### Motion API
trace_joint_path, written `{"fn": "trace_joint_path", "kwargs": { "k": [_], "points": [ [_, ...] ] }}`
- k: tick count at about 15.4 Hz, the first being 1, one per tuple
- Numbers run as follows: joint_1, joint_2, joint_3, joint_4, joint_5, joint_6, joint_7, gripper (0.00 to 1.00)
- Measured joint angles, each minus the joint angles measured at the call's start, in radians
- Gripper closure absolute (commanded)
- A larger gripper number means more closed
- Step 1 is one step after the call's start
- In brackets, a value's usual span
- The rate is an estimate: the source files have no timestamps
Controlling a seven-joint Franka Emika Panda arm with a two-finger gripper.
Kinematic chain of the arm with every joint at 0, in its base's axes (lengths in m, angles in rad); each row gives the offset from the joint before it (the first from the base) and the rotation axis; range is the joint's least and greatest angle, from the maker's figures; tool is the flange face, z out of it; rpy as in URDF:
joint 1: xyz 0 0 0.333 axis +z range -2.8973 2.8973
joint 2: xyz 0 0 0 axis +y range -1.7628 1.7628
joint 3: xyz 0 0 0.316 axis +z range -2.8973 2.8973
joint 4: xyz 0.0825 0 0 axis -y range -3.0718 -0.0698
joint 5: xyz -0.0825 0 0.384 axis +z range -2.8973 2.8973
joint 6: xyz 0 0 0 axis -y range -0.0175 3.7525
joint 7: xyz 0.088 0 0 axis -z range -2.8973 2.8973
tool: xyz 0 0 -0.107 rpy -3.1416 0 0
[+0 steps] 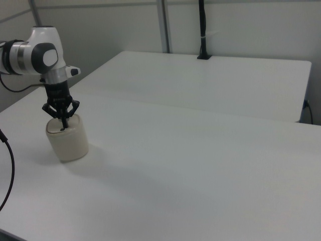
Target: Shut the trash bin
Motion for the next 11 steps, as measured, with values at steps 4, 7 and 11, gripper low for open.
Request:
{"fn": "trace_joint_path", "kwargs": {
  "k": [4, 7, 11],
  "points": [
    [0.005, 0.002, 0.005, 0.000, -0.025, 0.002, 0.003, 1.00],
    [0.009, 0.002, 0.005, 0.000, -0.033, 0.002, 0.003, 1.00],
    [0.008, -0.003, 0.005, 0.000, -0.033, 0.002, 0.006, 1.00]
  ]
}}
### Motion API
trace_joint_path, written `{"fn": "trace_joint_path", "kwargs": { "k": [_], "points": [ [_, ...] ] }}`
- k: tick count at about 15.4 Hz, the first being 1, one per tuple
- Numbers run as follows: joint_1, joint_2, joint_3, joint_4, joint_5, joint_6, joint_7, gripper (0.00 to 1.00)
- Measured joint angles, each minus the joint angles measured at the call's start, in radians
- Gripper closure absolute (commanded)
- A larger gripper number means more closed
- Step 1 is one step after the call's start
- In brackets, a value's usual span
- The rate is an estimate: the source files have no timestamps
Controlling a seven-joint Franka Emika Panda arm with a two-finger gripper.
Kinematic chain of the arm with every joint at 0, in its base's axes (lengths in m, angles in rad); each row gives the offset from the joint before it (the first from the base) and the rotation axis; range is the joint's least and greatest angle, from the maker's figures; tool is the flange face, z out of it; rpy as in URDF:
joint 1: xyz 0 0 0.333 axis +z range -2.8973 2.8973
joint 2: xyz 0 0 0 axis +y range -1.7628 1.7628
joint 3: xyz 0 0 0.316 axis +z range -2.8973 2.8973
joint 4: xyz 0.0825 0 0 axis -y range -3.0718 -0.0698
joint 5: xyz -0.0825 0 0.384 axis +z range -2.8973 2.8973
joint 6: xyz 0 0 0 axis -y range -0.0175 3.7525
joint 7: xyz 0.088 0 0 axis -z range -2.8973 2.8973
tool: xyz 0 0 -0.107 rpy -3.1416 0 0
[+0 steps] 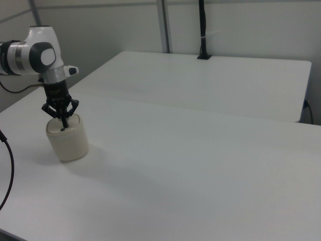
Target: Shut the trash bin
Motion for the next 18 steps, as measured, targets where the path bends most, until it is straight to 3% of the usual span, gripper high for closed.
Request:
{"fn": "trace_joint_path", "kwargs": {
  "k": [4, 5, 6, 7, 8, 13, 18],
  "points": [
    [-0.039, -0.059, -0.002, 0.006, 0.000, -0.034, 0.007, 0.97],
    [-0.062, -0.086, -0.002, 0.007, 0.000, -0.056, 0.012, 0.80],
    [-0.090, -0.115, -0.003, 0.008, 0.000, -0.077, 0.028, 0.57],
    [-0.124, -0.142, -0.003, 0.008, 0.000, -0.095, 0.051, 0.19],
    [-0.162, -0.165, -0.001, 0.007, 0.000, -0.107, 0.079, 0.00],
    [-0.348, -0.216, 0.014, 0.004, -0.017, -0.143, 0.122, 0.00],
    [-0.408, -0.229, 0.006, 0.004, -0.045, -0.151, 0.233, 0.00]
  ]
}}
